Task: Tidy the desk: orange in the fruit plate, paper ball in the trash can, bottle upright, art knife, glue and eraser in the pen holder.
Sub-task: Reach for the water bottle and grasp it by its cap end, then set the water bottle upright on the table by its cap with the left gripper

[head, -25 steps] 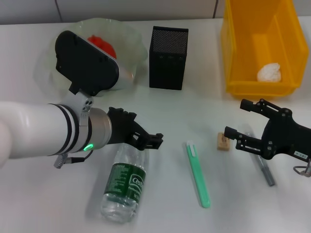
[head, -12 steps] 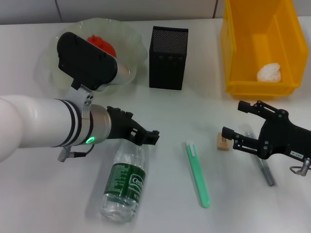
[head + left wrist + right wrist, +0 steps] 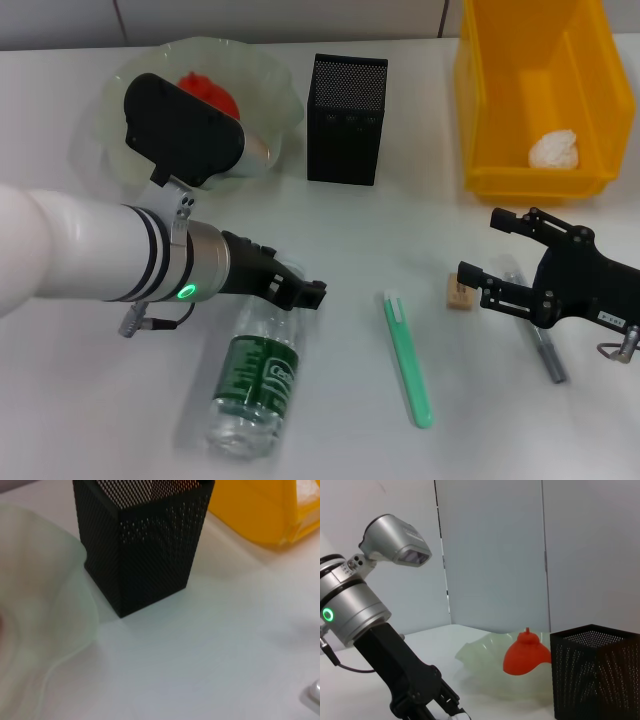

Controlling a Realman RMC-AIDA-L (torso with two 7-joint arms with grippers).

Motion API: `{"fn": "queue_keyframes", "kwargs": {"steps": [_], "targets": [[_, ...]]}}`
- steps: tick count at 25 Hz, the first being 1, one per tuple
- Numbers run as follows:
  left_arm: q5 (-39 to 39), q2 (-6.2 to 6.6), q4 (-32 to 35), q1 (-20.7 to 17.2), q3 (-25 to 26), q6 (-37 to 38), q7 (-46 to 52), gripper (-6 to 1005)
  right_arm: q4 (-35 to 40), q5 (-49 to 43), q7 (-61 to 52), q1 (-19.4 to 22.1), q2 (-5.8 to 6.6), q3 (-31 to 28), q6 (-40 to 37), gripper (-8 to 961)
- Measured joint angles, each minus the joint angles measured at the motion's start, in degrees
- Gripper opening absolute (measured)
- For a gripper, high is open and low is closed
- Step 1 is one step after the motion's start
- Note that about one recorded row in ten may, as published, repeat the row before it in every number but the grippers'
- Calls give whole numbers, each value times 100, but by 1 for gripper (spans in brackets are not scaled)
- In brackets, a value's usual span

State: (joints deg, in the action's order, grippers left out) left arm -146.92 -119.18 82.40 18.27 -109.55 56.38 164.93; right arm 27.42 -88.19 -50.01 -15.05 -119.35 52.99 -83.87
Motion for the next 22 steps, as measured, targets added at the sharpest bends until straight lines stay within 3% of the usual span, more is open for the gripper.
{"fn": "queue_keyframes", "kwargs": {"steps": [7,9,15,19,22], "targets": [[-68,0,-62,160,67,291,-4,749,0,3,-39,9,0,0,5,815],[-121,5,38,124,80,302,-10,532,0,4,-46,10,0,0,6,815],[-90,43,616,-246,272,349,-576,459,0,4,-57,26,0,-34,-12,815],[661,45,752,-600,951,323,-1656,458,9,4,-66,29,0,-46,-44,815],[1849,49,755,-951,1667,313,-3027,457,16,4,-74,29,0,-39,-55,815]]}}
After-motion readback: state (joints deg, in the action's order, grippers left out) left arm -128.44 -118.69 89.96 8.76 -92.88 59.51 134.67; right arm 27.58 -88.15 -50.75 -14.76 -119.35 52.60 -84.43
